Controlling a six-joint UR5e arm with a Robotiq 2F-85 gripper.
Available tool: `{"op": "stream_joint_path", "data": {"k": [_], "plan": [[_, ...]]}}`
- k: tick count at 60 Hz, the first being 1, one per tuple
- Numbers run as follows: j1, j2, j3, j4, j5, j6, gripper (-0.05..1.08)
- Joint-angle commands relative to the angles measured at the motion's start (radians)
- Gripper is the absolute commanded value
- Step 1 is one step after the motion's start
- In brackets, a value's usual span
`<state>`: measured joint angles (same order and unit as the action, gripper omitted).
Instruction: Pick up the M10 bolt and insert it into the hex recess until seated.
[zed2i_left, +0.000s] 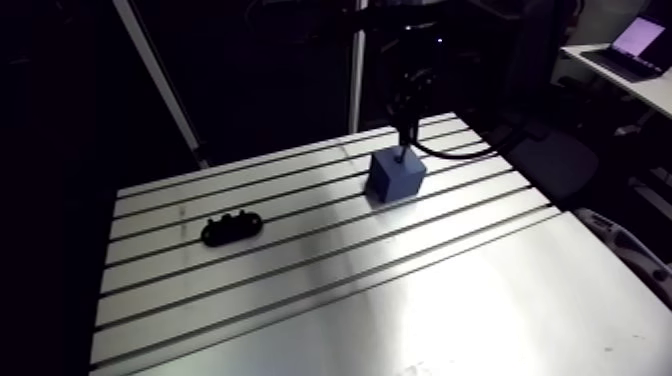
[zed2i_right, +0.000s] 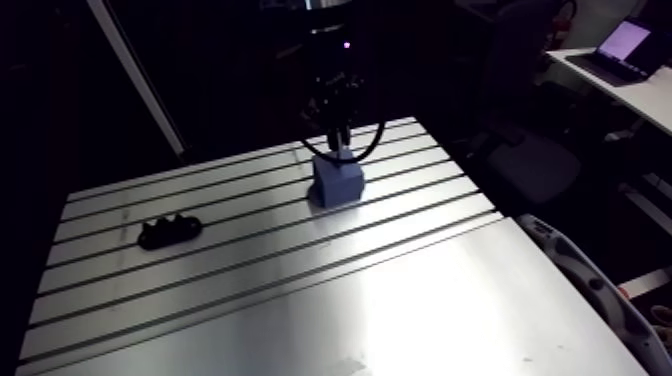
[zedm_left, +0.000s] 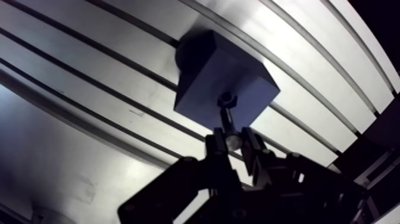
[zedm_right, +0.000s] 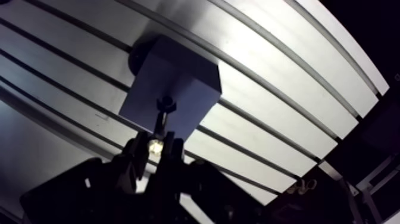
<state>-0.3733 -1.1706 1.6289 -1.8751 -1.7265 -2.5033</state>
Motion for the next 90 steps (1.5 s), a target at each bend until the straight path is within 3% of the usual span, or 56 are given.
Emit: {"op": "stream_joint_path", "data": {"k": [1,39,51,90], "plan": [[0.000,0.003,-0.001,0.000,0.000,0.002,0.84],[0.000,0.010,-0.008,-0.002,0.002,0.007,0.84],[0.002,0.010,-0.002,-0.049,0.006,-0.002,0.84],[0.002,0.009,-0.008,-0.029,0.003,-0.009,0.84]]}}
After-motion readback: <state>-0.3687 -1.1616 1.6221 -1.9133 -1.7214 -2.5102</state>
